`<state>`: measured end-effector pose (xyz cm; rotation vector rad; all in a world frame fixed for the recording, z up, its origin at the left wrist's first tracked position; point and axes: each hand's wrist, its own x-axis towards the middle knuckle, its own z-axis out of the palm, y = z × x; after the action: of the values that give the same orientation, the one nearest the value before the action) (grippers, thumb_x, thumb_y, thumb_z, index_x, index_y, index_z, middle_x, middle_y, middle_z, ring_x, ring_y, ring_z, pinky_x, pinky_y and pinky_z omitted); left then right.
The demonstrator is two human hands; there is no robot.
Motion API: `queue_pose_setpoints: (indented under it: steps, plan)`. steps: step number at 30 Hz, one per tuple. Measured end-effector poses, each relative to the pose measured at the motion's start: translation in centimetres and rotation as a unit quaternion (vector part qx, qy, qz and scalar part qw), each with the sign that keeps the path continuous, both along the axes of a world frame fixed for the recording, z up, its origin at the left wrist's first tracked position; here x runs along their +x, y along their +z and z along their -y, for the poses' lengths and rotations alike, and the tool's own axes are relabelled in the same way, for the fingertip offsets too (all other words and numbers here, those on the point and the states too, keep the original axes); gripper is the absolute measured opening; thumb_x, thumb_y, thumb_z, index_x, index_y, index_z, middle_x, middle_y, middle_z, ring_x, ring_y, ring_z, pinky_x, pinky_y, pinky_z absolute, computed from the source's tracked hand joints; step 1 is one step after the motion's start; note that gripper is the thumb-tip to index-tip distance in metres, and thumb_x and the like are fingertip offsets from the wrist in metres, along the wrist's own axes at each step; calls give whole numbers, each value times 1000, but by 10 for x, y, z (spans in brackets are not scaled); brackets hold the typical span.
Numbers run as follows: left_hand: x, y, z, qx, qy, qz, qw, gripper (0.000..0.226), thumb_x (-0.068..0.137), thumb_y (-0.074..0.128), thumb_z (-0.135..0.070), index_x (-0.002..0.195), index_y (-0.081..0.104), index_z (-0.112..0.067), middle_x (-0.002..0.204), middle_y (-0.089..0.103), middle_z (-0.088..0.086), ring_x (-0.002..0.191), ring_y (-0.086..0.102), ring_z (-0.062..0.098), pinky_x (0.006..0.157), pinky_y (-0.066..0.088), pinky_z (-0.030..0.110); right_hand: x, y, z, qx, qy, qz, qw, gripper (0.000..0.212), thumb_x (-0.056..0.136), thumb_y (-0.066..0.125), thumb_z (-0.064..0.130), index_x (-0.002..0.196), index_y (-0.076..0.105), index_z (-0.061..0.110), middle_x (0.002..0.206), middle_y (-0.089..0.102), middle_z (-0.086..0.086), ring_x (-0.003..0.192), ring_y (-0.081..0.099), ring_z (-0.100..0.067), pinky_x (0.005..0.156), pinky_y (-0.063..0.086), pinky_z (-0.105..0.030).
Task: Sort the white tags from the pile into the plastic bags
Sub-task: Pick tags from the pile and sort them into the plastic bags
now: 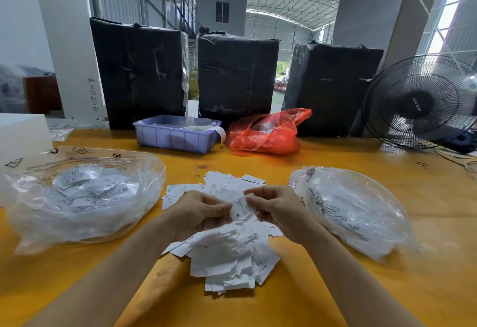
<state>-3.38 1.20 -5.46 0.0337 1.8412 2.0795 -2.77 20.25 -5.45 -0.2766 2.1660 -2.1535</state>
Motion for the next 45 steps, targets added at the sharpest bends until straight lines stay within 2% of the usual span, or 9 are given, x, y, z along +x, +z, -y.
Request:
queue_pose_setpoints:
  steps: [4, 8, 16, 21, 24, 30, 35, 40, 45]
  plan:
    - [2, 1, -2, -11, -23, 9, 1000, 35, 68, 68, -14, 93, 69, 11, 84, 71, 23, 68, 71, 23, 55, 57, 24, 1, 0, 0, 11, 9, -13, 1000, 10, 83, 67, 0, 93, 69, 2, 62, 65, 0, 48, 53, -10, 53, 48, -21]
    - [1, 1, -2, 17, -21, 14, 1000, 38, 69, 69, -16, 93, 68, 12, 91, 70, 25, 73, 71, 26, 57, 57, 26, 3, 1, 1, 26, 4, -41, 999, 12, 83, 66, -1, 95, 68, 2, 69, 67, -6, 52, 54, -13, 54, 50, -23]
    - [5, 4, -5, 21, -14, 16, 1000, 18, 74, 66, -1, 86, 69, 12, 80, 71, 24, 64, 71, 26, 51, 56, 24, 1, 0, -1, 38, 21, -46, 998, 14, 81, 68, -2, 95, 70, 3, 69, 66, -7, 48, 52, -12, 51, 46, -22]
    - [8, 5, -4, -35, -30, 14, 999, 23, 70, 69, 16, 93, 66, 13, 92, 71, 26, 78, 71, 32, 60, 59, 28, -1, -2, -1, 27, 7, -29, 999, 13, 85, 64, -1, 94, 70, 6, 69, 68, -5, 47, 49, -9, 50, 45, -21]
    - [7, 5, -5, -45, 0, -4, 999, 19, 69, 67, 21, 84, 65, 10, 79, 72, 21, 69, 71, 32, 57, 60, 31, 0, -2, -1, 52, 7, -41, 998, 15, 85, 64, -2, 98, 70, 3, 68, 65, -7, 46, 47, -9, 48, 43, -20]
    - [7, 5, -7, -67, 28, -46, 996, 20, 85, 65, -12, 90, 68, 8, 85, 71, 25, 70, 70, 31, 61, 60, 30, 0, -2, 3, 38, -24, -45, 998, 20, 84, 66, -1, 103, 65, -8, 69, 63, -10, 49, 50, -12, 50, 44, -21]
    - [5, 2, -12, -81, 71, -51, 993, 18, 85, 68, -14, 89, 70, 4, 84, 70, 23, 78, 71, 36, 70, 57, 36, 1, -3, 4, 36, -6, -37, 999, 17, 81, 70, 0, 97, 65, -5, 69, 65, -10, 49, 56, -13, 53, 49, -22]
    - [10, -3, -20, -76, 107, -21, 991, 15, 83, 71, -23, 85, 70, -8, 73, 70, 10, 66, 70, 21, 51, 52, 23, 4, -4, 8, 2, 25, -14, 1000, 12, 80, 70, 0, 91, 67, 0, 67, 68, -10, 48, 60, -14, 54, 54, -23]
    - [11, 2, -22, -32, 103, -11, 994, 19, 85, 67, -35, 93, 75, -20, 97, 71, 7, 78, 72, 21, 67, 49, 27, 1, -4, 9, -101, -32, -13, 994, 6, 81, 66, -4, 86, 67, -1, 68, 66, -14, 50, 62, -14, 56, 55, -23]
